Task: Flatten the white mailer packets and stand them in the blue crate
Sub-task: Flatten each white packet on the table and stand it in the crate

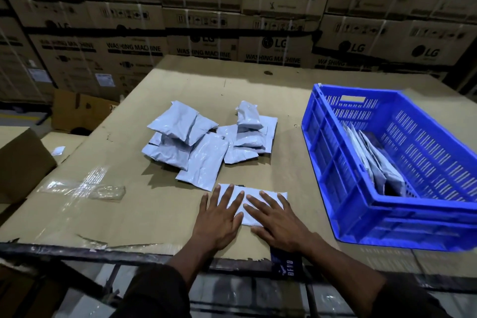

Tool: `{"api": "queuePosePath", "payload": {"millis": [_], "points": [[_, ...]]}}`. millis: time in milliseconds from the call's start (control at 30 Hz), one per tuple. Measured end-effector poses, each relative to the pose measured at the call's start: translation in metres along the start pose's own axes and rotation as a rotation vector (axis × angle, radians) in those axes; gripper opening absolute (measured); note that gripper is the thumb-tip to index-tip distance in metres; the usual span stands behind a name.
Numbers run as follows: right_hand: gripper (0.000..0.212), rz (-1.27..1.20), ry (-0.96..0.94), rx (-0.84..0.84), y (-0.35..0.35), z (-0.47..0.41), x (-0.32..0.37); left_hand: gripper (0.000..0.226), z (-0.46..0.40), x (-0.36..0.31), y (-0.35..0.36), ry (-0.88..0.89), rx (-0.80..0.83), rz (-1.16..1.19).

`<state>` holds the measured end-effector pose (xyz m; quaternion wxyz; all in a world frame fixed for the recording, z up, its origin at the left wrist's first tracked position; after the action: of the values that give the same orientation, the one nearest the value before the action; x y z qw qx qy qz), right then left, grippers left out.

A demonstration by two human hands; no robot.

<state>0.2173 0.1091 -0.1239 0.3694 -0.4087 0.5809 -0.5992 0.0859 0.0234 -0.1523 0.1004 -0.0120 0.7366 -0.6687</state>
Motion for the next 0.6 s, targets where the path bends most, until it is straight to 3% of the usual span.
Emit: {"api": "queuePosePath", "payload": {"millis": [167, 300, 433, 600], "points": [[0.045, -0.016, -0.004, -0.064, -0.007, -0.007, -0.001, 0.081, 0.008, -0.008, -0.011, 0.089, -0.088, 0.074], [0.046, -0.112, -0.030, -0.148, -0.018, -0.004, 0.002, 0.048, 0.010, -0.005, -0.024, 0.070, -0.230, 0.165], [0.058, 0.112, -0.279, -0.194, -0.011, 0.017, 0.024, 0.038, 0.017, -0.008, -0.033, 0.054, -0.340, 0.115], [0.024, 0.253, -0.449, -0.363, -0.016, 0.027, 0.030, 0.036, 0.023, -0.004, -0.037, 0.034, -0.447, 0.089]]}}
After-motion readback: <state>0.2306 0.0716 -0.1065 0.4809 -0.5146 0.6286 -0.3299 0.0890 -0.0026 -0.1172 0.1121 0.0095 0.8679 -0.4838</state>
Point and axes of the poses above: each hand's wrist, its own z-axis away from the middle knuckle, its own y-axis out of the palm, x = y × z, the point moved 8 cm from there along -z, towards the middle knuckle, and after that the axes turned 11 degrees about y, right-handed, at the moved point
